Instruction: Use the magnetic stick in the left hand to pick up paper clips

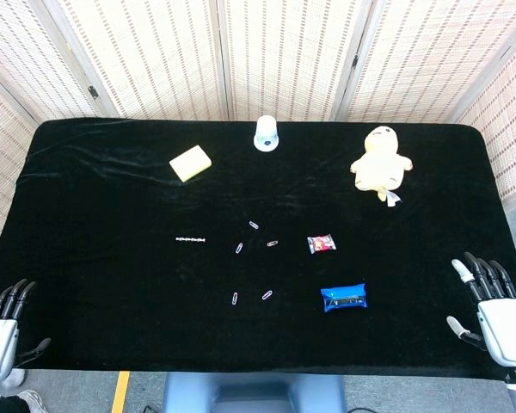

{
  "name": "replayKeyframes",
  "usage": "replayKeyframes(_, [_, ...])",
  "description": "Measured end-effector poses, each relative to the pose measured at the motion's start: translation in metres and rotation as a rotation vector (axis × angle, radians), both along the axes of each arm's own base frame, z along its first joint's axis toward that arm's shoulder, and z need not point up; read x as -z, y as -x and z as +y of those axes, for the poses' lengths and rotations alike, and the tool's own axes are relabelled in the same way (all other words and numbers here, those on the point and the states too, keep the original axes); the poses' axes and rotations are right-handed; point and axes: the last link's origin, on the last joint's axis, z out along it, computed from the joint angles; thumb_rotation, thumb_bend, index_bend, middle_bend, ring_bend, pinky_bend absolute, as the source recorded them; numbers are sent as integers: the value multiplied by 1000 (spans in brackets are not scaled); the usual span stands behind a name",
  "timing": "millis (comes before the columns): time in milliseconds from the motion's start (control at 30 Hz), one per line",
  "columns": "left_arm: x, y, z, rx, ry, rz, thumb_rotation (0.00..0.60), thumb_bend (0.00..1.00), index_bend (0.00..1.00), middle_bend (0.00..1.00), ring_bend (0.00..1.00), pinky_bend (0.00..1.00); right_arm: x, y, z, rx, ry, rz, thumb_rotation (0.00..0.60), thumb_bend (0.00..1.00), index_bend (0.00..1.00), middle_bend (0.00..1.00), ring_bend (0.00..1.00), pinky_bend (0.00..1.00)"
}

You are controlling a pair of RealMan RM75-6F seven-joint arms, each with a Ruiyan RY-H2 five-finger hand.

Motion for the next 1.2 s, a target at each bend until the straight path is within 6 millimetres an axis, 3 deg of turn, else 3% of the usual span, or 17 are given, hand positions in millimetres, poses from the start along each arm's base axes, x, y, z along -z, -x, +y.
replayKeyframes(300, [4, -4, 4, 15, 23, -5, 600, 207, 0, 98, 122, 0, 0, -1, 3, -5, 9, 3, 600, 235, 0, 0, 0, 0])
replayKeyframes(400, [10, -10, 15, 41, 48, -6, 600, 207, 0, 151, 156, 43, 1, -2, 5, -10, 14, -4, 600, 235, 0, 0, 0, 0])
replayKeyframes(433, [12, -12, 19, 47, 56, -4, 600, 207, 0, 197, 208, 110, 0, -2, 5, -11, 16, -7, 600, 235, 0, 0, 0, 0])
replayKeyframes(533, [18, -19, 36, 63, 93, 5, 600, 207, 0, 430, 539, 447, 0, -4, 4, -27, 31, -11, 600, 235, 0, 0, 0, 0])
replayKeyframes(600, [23, -26, 49, 64, 125, 2, 600, 207, 0, 655, 760, 648, 2, -6, 3, -45, 41, -11, 600, 236, 0, 0, 1, 0])
replayKeyframes(667, [27, -34, 64, 62, 150, -11, 600, 211, 9, 822, 888, 778, 5, -8, 3, -67, 42, -11, 600, 236, 0, 0, 10, 0])
replayKeyframes(767, [29, -50, 96, 85, 143, -26, 600, 279, 82, 958, 978, 873, 9, -8, 0, -76, 32, -10, 600, 235, 0, 0, 17, 0])
replayKeyframes(967, [48, -84, 145, 167, 140, -73, 600, 408, 307, 1000, 1000, 992, 14, -2, -12, -33, 14, -13, 600, 236, 0, 0, 22, 0])
replayKeyframes(1200, [74, -99, 180, 152, 251, -119, 600, 420, 329, 1000, 1000, 997, 10, -1, -16, -62, 27, -76, 600, 235, 0, 0, 39, 0])
